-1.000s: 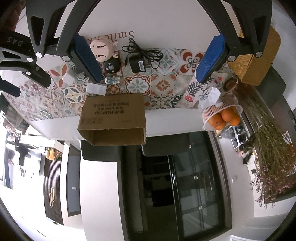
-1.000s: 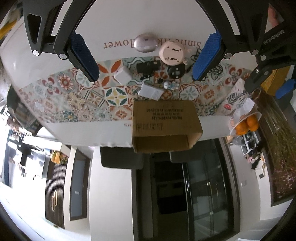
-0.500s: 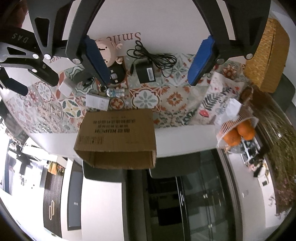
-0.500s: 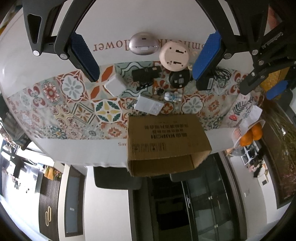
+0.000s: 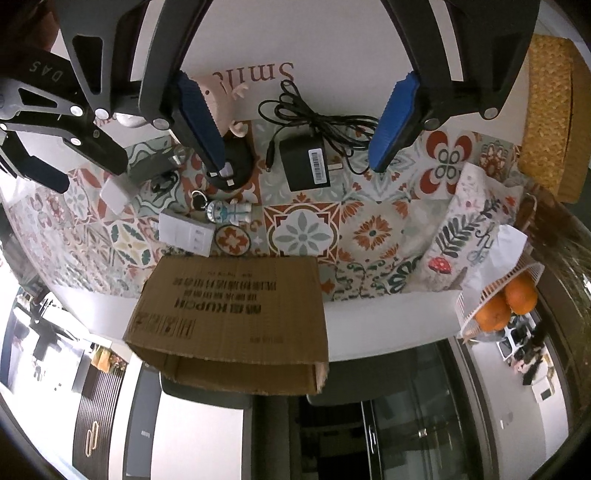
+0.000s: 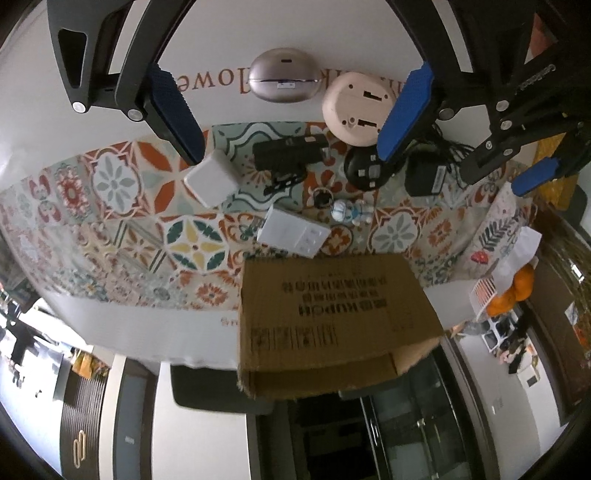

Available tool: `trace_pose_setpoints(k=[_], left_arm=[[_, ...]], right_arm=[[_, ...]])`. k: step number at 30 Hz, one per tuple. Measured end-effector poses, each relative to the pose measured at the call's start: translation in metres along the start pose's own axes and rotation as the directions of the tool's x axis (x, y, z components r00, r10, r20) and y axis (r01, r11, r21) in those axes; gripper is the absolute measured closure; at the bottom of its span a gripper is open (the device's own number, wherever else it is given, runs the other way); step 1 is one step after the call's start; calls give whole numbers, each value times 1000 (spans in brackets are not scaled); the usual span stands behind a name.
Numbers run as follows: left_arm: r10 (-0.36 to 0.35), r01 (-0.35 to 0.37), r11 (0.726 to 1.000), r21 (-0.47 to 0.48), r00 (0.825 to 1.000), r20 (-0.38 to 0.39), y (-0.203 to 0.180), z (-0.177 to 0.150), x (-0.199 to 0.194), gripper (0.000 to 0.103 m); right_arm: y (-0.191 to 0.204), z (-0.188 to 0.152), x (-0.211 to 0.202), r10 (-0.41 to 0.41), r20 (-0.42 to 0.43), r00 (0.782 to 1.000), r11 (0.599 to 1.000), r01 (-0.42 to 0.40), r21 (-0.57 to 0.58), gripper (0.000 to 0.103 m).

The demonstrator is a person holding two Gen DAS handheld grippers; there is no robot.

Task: Organize rigid objects
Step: 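Move the left tool down onto the black power adapter and close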

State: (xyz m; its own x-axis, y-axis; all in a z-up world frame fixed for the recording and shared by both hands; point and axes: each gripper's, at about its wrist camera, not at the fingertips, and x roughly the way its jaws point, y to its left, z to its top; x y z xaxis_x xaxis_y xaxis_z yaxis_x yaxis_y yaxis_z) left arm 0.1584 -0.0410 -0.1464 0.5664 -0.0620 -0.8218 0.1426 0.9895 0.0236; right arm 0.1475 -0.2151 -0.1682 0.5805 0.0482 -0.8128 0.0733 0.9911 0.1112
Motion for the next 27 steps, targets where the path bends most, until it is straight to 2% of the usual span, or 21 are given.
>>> trace_pose_setpoints(k=[6, 18, 27], left_arm=[[-6, 6, 1000, -9, 999, -45, 1, 2, 21, 30], [-18, 14, 999, -34, 992, -127, 3, -5, 55, 32], [-17, 13, 999, -31, 989, -146, 6, -4, 71, 36]], right_arm=[[-1, 2, 19, -3, -35, 999, 1000, 2, -9, 12], [0, 2, 49, -7, -84, 996, 1000, 5, -26, 13], [-1, 0, 64, -9, -128, 992, 1000, 6, -18, 13]])
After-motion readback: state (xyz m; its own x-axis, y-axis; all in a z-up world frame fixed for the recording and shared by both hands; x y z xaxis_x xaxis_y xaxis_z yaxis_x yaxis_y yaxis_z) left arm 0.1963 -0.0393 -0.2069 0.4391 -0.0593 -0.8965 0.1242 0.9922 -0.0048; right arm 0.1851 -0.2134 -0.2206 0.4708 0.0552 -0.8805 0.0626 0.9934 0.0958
